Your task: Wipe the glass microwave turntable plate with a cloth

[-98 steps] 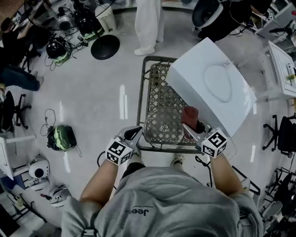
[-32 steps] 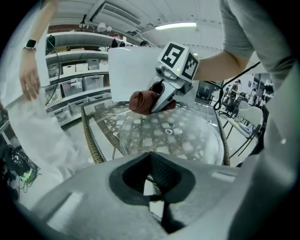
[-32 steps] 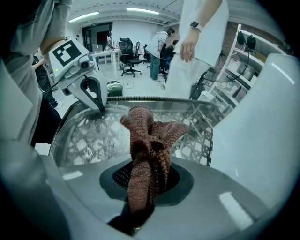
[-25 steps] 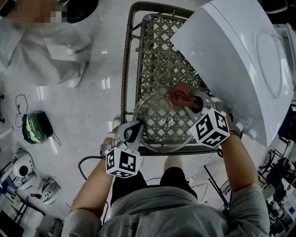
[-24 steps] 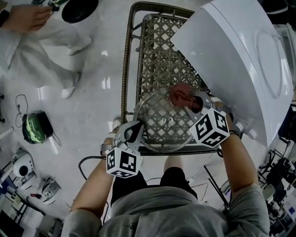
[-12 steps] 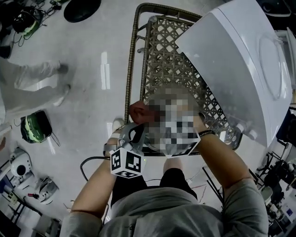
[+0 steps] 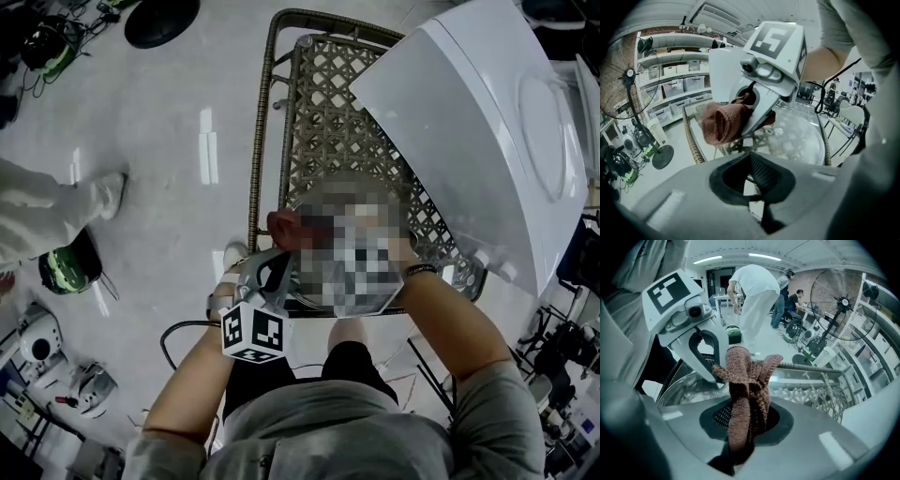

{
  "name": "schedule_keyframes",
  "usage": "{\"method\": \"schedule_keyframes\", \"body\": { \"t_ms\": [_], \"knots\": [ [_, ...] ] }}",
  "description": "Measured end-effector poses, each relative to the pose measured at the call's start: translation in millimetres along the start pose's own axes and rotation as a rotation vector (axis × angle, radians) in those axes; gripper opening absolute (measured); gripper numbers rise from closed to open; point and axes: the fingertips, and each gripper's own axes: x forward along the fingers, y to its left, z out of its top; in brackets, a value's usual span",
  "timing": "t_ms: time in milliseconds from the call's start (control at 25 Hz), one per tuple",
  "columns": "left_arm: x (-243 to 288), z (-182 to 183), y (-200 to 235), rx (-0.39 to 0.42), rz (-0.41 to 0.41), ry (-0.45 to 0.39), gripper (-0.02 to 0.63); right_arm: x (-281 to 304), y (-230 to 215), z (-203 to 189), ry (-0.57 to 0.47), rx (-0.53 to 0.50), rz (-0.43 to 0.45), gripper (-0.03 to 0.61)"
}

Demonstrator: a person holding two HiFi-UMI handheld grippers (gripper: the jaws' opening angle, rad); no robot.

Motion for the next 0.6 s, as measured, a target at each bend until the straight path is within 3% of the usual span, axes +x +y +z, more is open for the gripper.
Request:
{"method": "schedule_keyframes", "body": {
  "t_ms": [400,600],
  "knots": [
    [-1.1,-1.1,2.7,-0.008,0.0,-0.002,0.0,-58.6,-4.9,-114.2,0.184,0.12,-0.07,0.075],
    [-0.6,3.5,3.6,-0.025,-0.007,-0.009,0.0,-78.3,-7.9,-143.1,0.221,0.163,-0.093,0.075]
  ]
}}
